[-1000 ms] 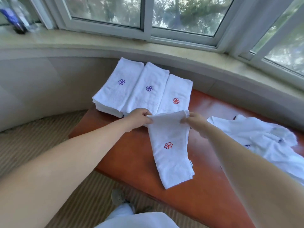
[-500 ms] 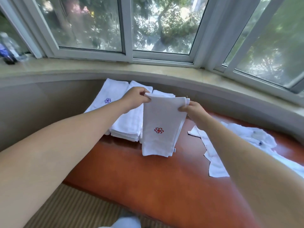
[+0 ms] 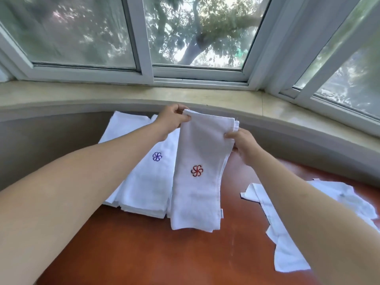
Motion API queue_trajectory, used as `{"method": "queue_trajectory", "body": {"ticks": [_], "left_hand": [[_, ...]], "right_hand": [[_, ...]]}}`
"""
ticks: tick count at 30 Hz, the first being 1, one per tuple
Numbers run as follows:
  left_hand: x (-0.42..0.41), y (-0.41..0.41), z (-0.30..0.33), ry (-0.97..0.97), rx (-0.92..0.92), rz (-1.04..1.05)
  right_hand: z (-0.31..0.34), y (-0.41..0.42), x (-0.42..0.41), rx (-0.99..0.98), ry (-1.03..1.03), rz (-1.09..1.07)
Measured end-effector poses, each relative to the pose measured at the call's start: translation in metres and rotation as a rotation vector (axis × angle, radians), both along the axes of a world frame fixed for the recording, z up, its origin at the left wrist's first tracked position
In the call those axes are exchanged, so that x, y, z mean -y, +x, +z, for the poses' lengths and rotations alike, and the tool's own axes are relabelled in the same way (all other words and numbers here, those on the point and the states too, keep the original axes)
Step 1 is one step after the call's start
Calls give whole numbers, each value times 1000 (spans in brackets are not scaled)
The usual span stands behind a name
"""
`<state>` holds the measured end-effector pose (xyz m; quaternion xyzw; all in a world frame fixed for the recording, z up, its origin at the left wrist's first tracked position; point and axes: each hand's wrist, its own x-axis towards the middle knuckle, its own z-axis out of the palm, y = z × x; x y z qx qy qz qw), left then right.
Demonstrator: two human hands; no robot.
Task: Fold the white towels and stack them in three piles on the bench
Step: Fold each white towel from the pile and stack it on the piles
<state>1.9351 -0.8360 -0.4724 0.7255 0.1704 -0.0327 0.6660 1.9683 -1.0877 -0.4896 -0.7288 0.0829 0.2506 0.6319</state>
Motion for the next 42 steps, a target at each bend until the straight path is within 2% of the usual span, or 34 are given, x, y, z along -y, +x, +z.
{"method": "queue_trajectory", "body": {"ticks": [9, 15, 19, 26, 30, 33, 35, 39, 42], "left_hand": [[-29, 116, -138, 106, -159, 9], [-30, 157, -199, 211, -158, -79], [-22, 170, -220, 349, -102, -87], [-17, 173, -234, 362, -89, -17], [-23, 164, -226, 297, -171, -194], [-25, 147, -219, 337, -163, -323], [-20, 126, -218, 471, -123, -416], [-1, 55, -229, 968, 76, -670], [10, -2, -233, 1061, 121, -786]], "right_hand": [[-120, 97, -40, -30, -119, -66], [-181, 133, -52, -6, -182, -191], [-210, 138, -51, 38, -243, -253], [-230, 144, -50, 83, -336, -219], [-232, 136, -48, 103, -329, -213], [-228, 122, -37, 25, -259, -193], [-225, 102, -28, 3, -289, -135], [-221, 35, -10, 100, -433, 53], [-218, -20, 0, 82, -535, 170]]}}
